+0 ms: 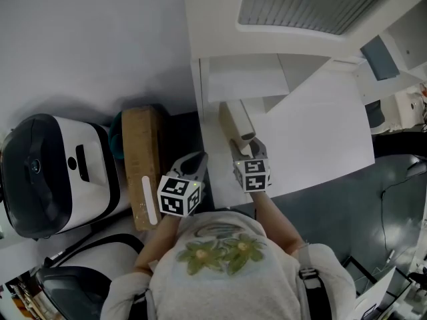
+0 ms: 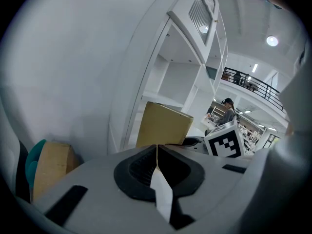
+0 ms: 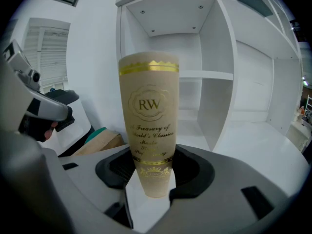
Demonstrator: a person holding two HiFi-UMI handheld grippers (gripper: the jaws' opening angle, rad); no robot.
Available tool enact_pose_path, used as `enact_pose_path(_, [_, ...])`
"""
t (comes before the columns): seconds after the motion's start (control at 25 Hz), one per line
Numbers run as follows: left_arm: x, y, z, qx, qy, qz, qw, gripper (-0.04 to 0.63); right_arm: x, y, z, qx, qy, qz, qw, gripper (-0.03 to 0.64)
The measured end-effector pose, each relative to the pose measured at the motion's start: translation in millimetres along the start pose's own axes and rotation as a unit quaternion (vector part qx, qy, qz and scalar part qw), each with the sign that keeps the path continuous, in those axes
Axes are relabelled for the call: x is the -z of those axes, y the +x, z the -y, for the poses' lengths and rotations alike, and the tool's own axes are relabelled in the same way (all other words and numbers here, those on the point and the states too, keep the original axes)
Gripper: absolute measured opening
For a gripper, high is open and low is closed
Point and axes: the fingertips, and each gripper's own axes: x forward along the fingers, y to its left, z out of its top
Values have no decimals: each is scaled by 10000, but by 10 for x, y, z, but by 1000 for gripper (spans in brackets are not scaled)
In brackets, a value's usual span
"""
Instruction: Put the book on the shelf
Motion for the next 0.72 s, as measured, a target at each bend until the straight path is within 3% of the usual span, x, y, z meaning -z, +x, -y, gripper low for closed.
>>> enact_pose_path(0.72, [-45, 1, -136, -31, 13, -17, 10000, 35, -82, 225, -6, 137, 20, 47, 9999, 224])
